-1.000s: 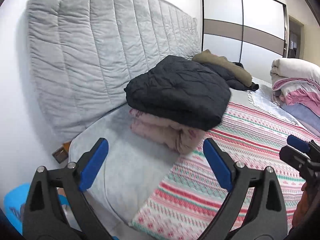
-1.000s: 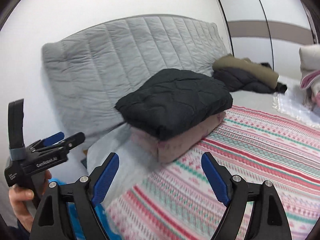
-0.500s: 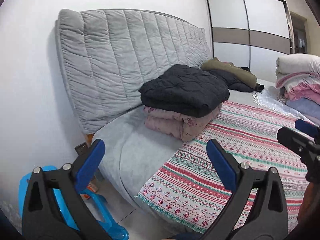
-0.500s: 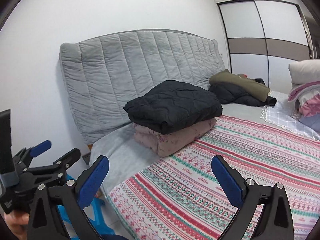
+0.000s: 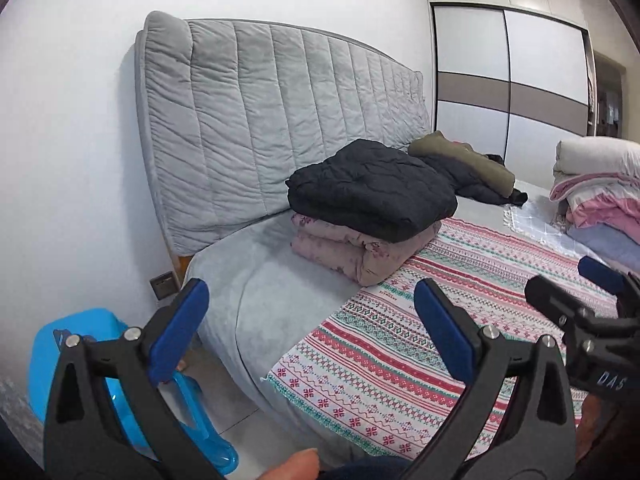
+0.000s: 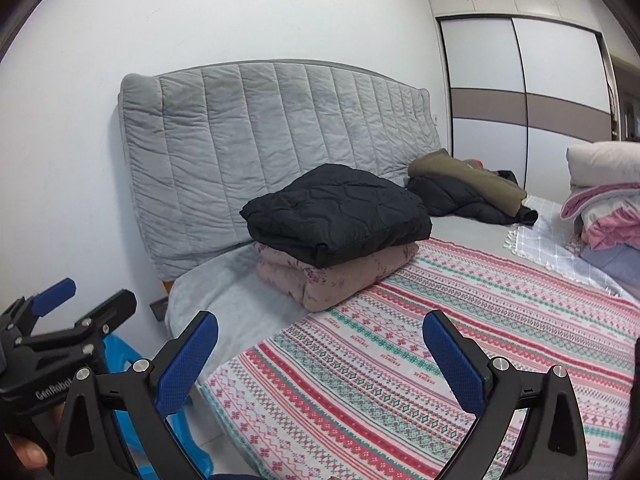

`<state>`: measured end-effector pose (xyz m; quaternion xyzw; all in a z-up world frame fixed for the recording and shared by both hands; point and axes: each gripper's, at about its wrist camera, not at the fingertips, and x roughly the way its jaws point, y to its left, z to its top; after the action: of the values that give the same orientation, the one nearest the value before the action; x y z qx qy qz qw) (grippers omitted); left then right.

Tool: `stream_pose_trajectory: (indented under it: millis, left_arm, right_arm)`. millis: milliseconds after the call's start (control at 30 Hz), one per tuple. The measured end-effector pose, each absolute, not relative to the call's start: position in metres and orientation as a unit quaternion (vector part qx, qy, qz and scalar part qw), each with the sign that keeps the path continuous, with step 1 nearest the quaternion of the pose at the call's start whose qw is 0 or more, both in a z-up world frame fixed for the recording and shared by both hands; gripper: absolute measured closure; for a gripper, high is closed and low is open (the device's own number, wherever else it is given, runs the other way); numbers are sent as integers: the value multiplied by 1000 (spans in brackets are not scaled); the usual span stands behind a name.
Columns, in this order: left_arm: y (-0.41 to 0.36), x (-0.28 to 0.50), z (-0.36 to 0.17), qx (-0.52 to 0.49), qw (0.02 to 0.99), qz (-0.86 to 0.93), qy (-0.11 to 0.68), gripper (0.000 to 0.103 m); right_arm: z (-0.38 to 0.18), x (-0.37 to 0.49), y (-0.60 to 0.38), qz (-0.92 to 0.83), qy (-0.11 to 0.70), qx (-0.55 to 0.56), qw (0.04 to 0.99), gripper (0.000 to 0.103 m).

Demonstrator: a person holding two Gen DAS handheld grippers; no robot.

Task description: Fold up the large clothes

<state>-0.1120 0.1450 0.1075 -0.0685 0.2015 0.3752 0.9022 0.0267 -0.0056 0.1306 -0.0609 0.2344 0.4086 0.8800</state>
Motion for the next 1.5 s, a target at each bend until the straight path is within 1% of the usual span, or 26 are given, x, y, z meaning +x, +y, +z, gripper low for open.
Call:
stream_pose_trajectory:
  millis: [100,533,1500]
  left_arm:
    - [140,-111,110,-58,900,385,194,1]
    - [139,-86,99,-73,904,357,224,1]
    - [133,-80,95,-63,906,351,229,1]
  right_arm:
    - [130,24,-4,403,227,-72,884,0]
    - [129,32,-12,394,233,-68,887,0]
    - [119,38,-6,383,242,-84,887,0]
